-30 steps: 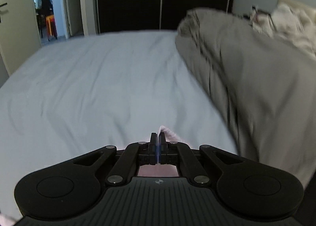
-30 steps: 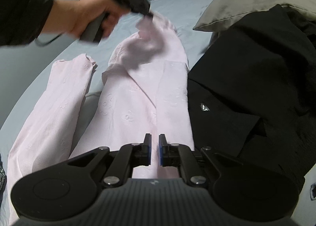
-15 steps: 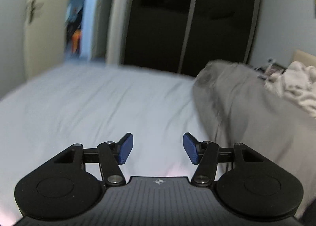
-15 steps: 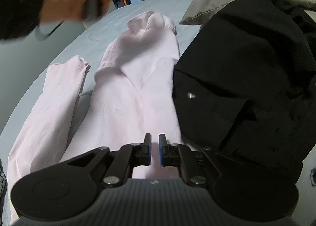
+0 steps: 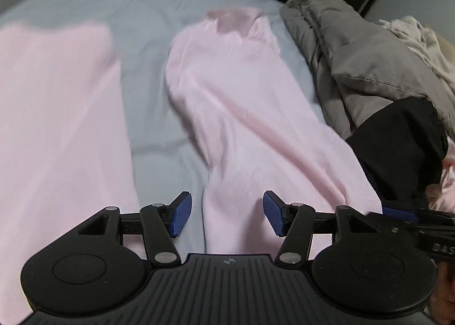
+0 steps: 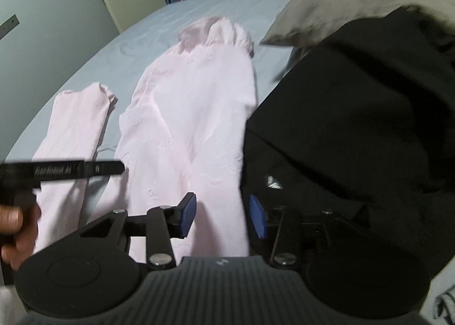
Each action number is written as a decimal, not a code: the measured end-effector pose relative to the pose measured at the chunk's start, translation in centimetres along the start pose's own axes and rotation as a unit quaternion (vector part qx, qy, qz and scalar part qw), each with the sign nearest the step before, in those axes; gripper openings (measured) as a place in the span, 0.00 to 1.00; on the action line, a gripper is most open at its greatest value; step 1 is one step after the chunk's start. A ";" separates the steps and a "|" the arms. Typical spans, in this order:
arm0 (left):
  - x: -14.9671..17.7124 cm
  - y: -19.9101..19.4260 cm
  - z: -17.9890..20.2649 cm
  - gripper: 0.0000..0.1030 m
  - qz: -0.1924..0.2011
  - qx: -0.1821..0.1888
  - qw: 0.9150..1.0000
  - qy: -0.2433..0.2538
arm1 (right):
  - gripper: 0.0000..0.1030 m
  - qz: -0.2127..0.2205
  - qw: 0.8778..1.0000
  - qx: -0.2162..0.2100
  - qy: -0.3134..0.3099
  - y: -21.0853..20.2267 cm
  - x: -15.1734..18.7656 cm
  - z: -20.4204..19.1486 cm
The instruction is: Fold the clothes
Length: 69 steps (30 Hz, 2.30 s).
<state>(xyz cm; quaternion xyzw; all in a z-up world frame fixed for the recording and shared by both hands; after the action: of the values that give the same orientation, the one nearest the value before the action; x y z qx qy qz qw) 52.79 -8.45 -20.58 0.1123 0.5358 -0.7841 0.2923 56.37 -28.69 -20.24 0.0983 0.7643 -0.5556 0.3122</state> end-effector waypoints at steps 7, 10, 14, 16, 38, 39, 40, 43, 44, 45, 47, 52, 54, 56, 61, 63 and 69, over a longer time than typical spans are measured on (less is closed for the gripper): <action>-1.5 -0.5 -1.3 0.00 0.007 0.052 0.998 -0.046 | 0.03 -0.018 0.999 0.021 0.016 0.2 -0.5 1.2; -1.8 -1.6 -2.9 0.00 0.021 0.031 0.997 -0.063 | 0.02 0.011 0.997 0.059 0.037 -1.6 -1.4 3.3; -0.9 -1.7 -5.6 0.00 0.010 -0.006 0.996 -0.090 | 0.02 0.003 0.996 0.077 0.046 -1.7 -1.4 4.9; -0.8 -2.0 -6.3 0.00 0.007 0.008 0.993 -0.116 | 0.06 -0.008 0.995 0.090 0.039 -1.4 -1.2 5.1; -17.2 -8.3 -24.2 0.51 0.095 -0.106 0.984 -0.110 | 0.55 0.000 0.992 -0.102 -0.078 7.0 -10.2 -14.6; -18.3 -8.3 -25.0 0.51 0.099 -0.113 0.983 -0.110 | 0.55 -0.001 0.991 -0.106 -0.079 8.4 -11.2 -15.5; -19.3 -8.1 -25.6 0.52 0.101 -0.117 0.982 -0.110 | 0.55 -0.002 0.991 -0.108 -0.078 9.9 -12.2 -16.3; -22.0 -7.2 -27.2 0.53 0.092 -0.120 0.982 -0.110 | 0.55 -0.012 0.992 -0.117 -0.054 13.0 -14.4 -17.9; -22.8 -6.8 -27.5 0.53 0.088 -0.120 0.983 -0.107 | 0.55 -0.016 0.992 -0.119 -0.042 14.2 -15.2 -18.3; -23.5 -6.5 -27.8 0.53 0.085 -0.120 0.984 -0.104 | 0.55 -0.020 0.992 -0.121 -0.033 15.2 -16.0 -18.5; -24.6 -5.7 -28.3 0.53 0.081 -0.114 0.984 -0.110 | 0.55 -0.029 0.992 -0.124 -0.014 17.1 -17.3 -18.9; -24.9 -2.1 -29.2 0.53 0.010 -0.078 0.987 -0.142 | 0.55 -0.050 0.987 -0.146 0.050 20.4 -19.5 -19.1; -25.0 -1.2 -29.4 0.53 -0.008 -0.080 0.987 -0.142 | 0.55 -0.064 0.984 -0.155 0.063 21.6 -19.8 -19.3; -25.1 -0.8 -29.4 0.53 -0.012 -0.080 0.987 -0.139 | 0.54 -0.085 0.980 -0.165 0.071 22.6 -19.5 -19.8; -25.9 -1.8 -29.4 0.00 0.007 -0.050 0.989 -0.142 | 0.02 -0.094 0.982 -0.162 0.040 22.6 -19.4 -20.6; -27.5 -5.2 -28.0 0.00 0.099 -0.007 0.988 -0.121 | 0.02 -0.067 0.984 -0.159 0.037 21.6 -20.8 -20.7; -25.2 -7.8 -26.5 0.00 0.139 0.018 0.990 -0.021 | 0.02 0.095 0.970 -0.223 -0.017 13.0 -23.5 -23.4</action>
<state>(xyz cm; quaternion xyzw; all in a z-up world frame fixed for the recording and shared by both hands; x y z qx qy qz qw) 64.87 26.03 -12.85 0.1747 0.4948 -0.7472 0.4079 72.68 1.97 -12.38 0.0888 0.8506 -0.3404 0.3908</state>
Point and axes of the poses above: each gripper's, at about its wrist camera, not at the fingertips, and y roughly the way its jaws point, z to its right, x to its underside, the point moved 9 cm from there along y, roughly the way its jaws point, and after that the axes turned 8 degrees about -y, right-handed, at the moved point
